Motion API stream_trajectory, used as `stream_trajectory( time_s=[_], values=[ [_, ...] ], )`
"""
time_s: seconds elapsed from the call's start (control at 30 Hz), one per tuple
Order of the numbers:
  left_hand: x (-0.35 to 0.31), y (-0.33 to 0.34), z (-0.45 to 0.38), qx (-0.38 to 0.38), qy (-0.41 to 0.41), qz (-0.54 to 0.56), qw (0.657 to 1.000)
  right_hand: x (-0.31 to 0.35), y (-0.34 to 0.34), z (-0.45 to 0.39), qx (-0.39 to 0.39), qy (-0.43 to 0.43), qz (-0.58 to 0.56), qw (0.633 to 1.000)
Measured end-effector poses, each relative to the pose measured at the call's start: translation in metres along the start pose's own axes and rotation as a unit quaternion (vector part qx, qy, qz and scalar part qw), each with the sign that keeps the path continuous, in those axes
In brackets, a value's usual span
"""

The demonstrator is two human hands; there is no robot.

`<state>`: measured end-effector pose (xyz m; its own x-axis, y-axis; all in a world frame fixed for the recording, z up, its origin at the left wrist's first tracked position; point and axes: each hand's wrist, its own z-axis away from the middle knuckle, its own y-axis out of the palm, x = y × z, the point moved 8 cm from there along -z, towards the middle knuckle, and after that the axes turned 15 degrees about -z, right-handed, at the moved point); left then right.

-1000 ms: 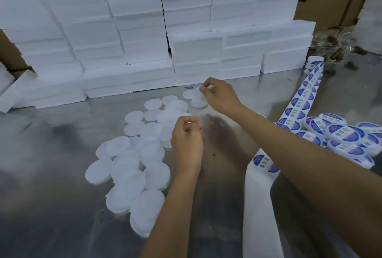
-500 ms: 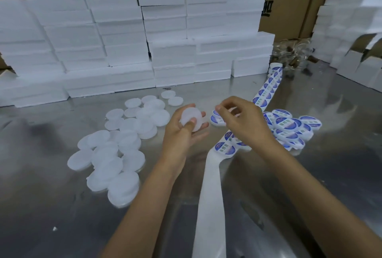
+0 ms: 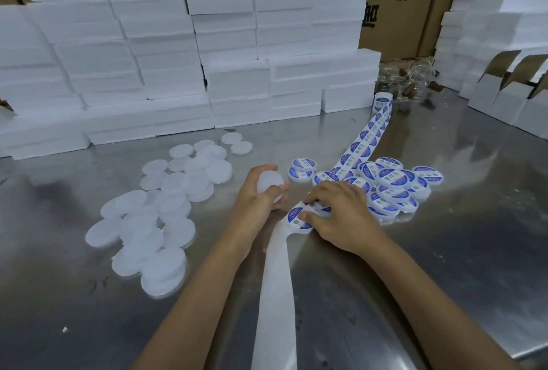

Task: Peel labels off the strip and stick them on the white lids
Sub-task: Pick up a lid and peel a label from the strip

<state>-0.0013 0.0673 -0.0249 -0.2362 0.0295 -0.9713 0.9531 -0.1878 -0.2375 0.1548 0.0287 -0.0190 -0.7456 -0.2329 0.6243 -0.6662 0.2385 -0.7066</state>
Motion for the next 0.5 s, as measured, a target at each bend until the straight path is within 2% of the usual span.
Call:
stream_trajectory(
  time_s=[0.27, 0.5],
  values=[
    [-0.002, 0.009, 0.000, 0.041, 0.012, 0.008, 0.999, 0.015, -0.004, 0.004, -0.042, -0.053, -0.027, 0.997],
    [0.004, 0.009, -0.008, 0.039, 0.000, 0.026, 0.999, 0.025, -0.006, 0.006, -0.060, -0.082, -0.004, 0.995]
  ],
)
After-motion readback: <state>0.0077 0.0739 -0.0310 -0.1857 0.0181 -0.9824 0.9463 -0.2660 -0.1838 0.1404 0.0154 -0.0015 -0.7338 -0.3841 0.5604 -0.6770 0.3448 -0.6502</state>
